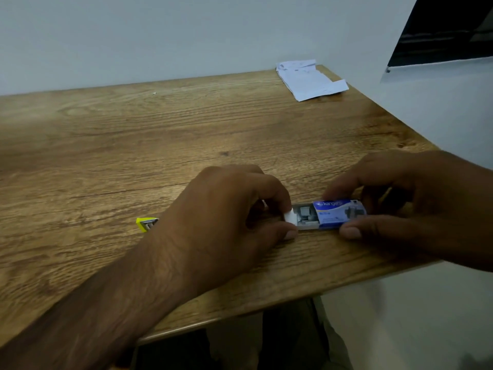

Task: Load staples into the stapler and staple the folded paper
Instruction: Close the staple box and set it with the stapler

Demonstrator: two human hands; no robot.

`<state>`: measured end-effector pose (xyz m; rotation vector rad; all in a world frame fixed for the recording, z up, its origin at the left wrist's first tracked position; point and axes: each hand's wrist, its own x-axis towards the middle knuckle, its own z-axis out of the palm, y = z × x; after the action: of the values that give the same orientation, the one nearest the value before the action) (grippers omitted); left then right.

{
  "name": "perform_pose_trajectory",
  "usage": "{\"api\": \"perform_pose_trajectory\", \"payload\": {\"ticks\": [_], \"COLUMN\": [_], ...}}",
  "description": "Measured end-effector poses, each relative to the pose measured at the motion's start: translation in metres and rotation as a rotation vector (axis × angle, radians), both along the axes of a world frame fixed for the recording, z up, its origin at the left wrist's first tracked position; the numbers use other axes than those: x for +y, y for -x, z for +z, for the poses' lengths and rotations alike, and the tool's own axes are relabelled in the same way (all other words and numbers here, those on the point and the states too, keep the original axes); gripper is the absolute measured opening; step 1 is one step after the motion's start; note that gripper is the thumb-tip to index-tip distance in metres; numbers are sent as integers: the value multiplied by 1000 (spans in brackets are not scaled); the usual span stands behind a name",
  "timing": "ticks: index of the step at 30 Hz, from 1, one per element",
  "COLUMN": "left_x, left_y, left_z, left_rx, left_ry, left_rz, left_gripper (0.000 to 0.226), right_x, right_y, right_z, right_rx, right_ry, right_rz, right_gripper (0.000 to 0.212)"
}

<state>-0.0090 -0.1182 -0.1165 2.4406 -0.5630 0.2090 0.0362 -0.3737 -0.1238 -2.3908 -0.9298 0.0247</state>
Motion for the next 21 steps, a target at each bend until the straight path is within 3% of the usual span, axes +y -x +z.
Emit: {"api": "perform_pose_trajectory", "payload": {"ticks": [12, 15, 21], "left_x": [-9, -11, -13], "left_y": [-1, -2, -3], "left_z": [2, 2, 4], "left_rx": [8, 19, 36], "left_ry": [-10, -15, -19], "left_rz": [-19, -9, 21], "left_gripper": [14, 16, 30], "right_x": [17, 21, 29], "right_y": [8, 10, 15], "right_z": [12, 20, 24], "right_rx": [69, 57, 79], "right_ry": [-10, 110, 141], "right_rz": [-24, -41, -47], "right_gripper": [18, 42, 51]}}
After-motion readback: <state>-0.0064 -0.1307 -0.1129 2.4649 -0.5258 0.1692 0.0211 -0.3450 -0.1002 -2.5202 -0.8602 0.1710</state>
